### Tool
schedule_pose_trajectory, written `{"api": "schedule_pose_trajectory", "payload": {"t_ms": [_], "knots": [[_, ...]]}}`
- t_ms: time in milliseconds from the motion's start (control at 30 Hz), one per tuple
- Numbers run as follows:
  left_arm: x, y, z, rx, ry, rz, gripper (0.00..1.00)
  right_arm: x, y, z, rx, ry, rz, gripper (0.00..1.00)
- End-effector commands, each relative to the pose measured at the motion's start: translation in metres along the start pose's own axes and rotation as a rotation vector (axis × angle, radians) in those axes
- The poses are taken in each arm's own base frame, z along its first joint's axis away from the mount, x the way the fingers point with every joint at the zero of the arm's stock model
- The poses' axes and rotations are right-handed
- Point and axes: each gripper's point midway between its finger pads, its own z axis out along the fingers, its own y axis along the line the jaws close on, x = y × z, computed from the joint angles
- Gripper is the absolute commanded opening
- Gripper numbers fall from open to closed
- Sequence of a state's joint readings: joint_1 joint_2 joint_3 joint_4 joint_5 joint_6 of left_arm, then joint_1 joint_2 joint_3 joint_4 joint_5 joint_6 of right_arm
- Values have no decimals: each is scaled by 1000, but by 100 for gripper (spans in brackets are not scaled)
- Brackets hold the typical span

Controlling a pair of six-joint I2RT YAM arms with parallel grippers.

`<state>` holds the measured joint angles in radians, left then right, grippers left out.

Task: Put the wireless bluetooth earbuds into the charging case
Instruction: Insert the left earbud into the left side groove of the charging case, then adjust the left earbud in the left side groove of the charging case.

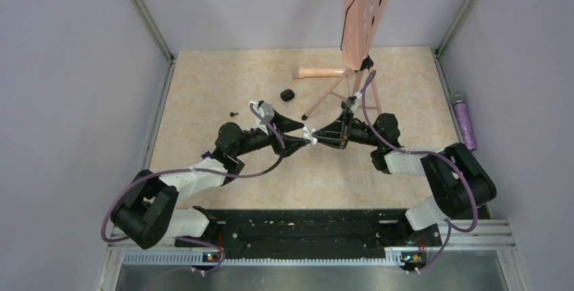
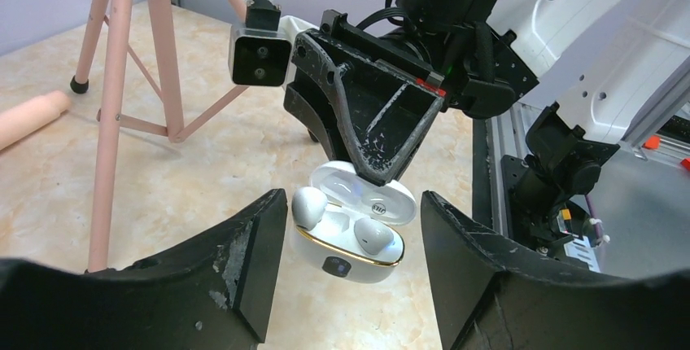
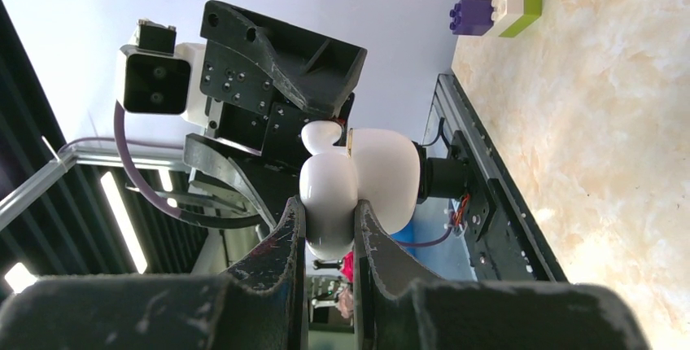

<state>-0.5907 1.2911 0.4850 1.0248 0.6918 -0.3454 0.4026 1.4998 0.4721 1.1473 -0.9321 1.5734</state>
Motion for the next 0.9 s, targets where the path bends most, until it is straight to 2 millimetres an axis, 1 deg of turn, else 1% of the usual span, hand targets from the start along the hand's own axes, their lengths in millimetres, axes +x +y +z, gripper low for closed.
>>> {"api": "schedule_pose_trajectory", "payload": {"t_ms": [0,333,633,867], "knots": [[-22,-9,6,44,-32,37,66,-7,25,1,-55,-16,-100,0],[-15,-16,3,63,19,-12,62,-7,22,1,-47,-15,-95,0],[-14,-21,0,71,48,-38,60,-9,20,2,-47,-19,-92,0],[-17,-26,1,94,50,-64,59,-11,21,4,-48,-25,-96,0]]}}
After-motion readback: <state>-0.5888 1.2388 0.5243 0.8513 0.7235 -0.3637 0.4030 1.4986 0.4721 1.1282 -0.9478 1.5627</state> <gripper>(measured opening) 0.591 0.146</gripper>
